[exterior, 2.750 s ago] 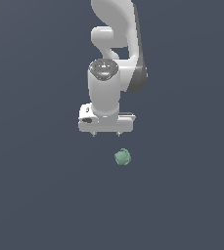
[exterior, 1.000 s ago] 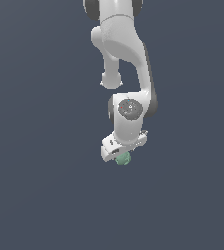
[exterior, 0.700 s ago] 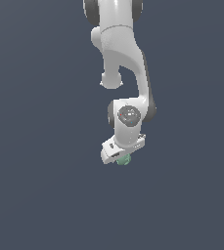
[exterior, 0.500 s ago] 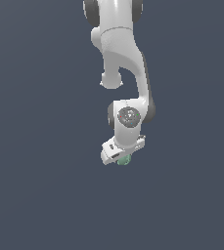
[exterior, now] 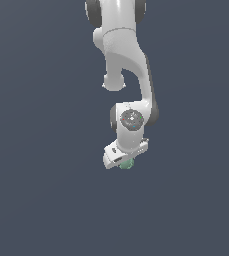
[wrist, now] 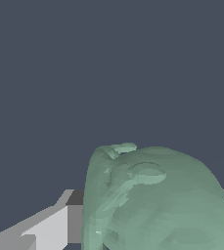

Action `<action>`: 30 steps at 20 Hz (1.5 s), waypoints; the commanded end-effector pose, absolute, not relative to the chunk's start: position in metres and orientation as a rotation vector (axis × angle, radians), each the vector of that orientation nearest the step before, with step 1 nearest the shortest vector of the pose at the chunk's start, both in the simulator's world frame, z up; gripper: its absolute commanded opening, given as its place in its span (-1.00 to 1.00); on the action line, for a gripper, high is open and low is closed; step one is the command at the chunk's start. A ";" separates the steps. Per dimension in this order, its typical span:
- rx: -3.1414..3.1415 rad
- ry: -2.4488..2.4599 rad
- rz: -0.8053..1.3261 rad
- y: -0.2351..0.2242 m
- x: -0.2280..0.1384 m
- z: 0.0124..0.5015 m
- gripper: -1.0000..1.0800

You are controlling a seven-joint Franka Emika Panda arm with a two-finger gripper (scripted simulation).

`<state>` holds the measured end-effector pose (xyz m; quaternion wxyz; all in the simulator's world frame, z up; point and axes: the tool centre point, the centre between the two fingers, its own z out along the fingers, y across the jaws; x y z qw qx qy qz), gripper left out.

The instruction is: Pick up the object and move it to a goal position.

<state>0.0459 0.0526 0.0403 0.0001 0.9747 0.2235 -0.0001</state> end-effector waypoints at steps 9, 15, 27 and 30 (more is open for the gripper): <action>3.062 0.702 0.000 0.060 0.049 0.069 -1.00; 3.062 0.703 0.000 0.073 0.053 0.118 -1.00; 3.062 0.704 0.000 0.108 0.067 0.249 -1.00; 3.062 0.704 0.000 0.116 0.071 0.280 -1.00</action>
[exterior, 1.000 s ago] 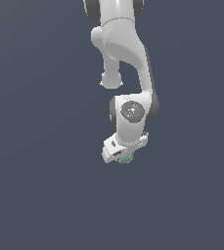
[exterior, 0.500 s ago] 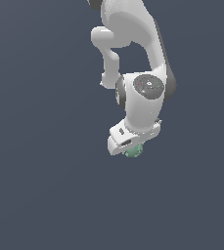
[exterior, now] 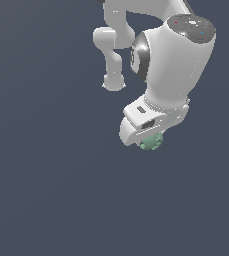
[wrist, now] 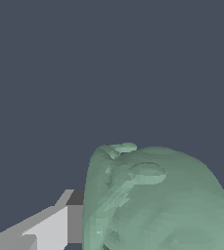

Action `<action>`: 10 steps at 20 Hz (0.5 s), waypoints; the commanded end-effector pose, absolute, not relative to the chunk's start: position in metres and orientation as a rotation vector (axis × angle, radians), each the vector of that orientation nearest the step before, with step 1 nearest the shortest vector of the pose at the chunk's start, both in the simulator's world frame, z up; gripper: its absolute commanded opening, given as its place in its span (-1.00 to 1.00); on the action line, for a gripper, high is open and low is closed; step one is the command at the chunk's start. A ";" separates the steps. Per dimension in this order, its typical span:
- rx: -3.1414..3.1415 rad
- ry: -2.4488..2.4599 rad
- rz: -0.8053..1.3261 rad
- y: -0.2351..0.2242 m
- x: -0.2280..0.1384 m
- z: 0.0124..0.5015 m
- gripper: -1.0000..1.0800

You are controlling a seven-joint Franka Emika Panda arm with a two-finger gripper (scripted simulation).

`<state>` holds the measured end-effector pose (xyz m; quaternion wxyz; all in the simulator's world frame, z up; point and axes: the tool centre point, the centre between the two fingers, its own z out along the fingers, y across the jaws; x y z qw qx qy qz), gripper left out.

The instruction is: Pick up the object and move it to a goal position.

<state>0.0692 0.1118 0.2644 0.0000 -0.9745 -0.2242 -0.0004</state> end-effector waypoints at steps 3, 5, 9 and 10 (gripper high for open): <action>-3.061 -0.704 0.000 0.123 0.074 0.310 -1.00; -3.061 -0.704 0.000 0.128 0.077 0.327 -1.00; -3.061 -0.704 0.000 0.136 0.081 0.356 -1.00; -3.061 -0.704 0.000 0.137 0.082 0.363 -1.00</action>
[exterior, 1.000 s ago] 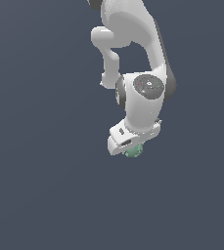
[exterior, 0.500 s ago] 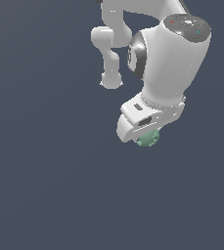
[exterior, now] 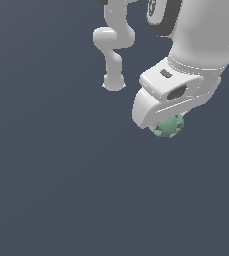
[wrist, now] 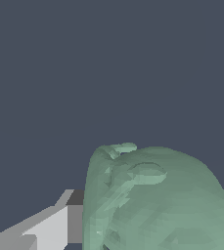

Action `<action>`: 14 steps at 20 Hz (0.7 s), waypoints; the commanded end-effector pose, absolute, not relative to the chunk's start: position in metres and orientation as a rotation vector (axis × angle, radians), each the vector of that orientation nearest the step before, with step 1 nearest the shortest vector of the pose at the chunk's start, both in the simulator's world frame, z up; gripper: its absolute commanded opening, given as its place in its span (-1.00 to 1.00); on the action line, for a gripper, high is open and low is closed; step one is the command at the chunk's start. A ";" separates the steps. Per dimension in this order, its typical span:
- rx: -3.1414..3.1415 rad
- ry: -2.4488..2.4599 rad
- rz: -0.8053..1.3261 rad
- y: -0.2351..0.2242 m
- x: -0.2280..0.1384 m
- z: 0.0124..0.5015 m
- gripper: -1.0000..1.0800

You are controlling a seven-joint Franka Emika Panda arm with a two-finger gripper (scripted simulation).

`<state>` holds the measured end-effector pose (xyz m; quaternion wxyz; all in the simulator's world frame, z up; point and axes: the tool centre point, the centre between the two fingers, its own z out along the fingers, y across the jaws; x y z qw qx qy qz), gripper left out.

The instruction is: Pick up the object and move it to a goal position.

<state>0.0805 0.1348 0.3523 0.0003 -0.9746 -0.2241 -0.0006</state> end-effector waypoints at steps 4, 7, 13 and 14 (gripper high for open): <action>-3.061 -0.703 0.000 0.143 0.085 0.386 -1.00; -3.061 -0.703 0.000 0.147 0.088 0.400 -1.00; -3.061 -0.703 0.000 0.153 0.092 0.422 -1.00; -3.061 -0.703 0.000 0.154 0.092 0.425 -1.00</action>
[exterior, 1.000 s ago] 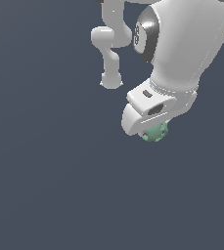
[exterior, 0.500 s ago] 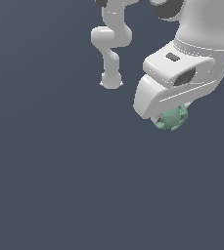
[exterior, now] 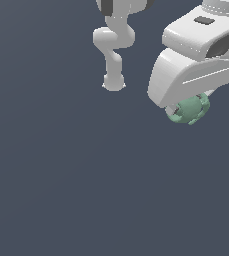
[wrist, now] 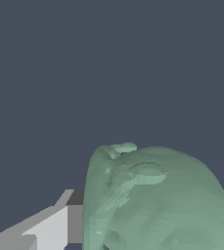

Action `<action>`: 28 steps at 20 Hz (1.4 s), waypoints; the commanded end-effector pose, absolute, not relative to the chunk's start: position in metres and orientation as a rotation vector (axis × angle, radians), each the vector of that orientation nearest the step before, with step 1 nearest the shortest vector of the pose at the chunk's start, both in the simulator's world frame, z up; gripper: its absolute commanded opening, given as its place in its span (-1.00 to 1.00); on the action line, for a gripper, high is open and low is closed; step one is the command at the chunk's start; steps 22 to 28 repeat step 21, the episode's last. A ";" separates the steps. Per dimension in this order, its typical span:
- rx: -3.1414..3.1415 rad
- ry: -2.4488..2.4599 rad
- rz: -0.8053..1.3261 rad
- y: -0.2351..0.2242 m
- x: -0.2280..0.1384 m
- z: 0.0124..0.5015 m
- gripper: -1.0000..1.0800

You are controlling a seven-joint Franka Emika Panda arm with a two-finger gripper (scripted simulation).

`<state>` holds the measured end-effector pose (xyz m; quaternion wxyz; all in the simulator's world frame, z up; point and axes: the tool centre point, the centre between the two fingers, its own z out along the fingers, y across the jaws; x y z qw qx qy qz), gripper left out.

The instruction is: Pick up the object and move it to a goal position.

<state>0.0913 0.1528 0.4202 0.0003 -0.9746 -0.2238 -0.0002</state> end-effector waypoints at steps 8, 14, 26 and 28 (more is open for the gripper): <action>-3.062 -0.702 0.000 0.158 0.095 0.440 -1.00; -3.062 -0.702 0.000 0.159 0.096 0.444 -1.00; -3.062 -0.702 0.000 0.159 0.097 0.445 -1.00; -3.062 -0.702 0.000 0.159 0.097 0.445 -1.00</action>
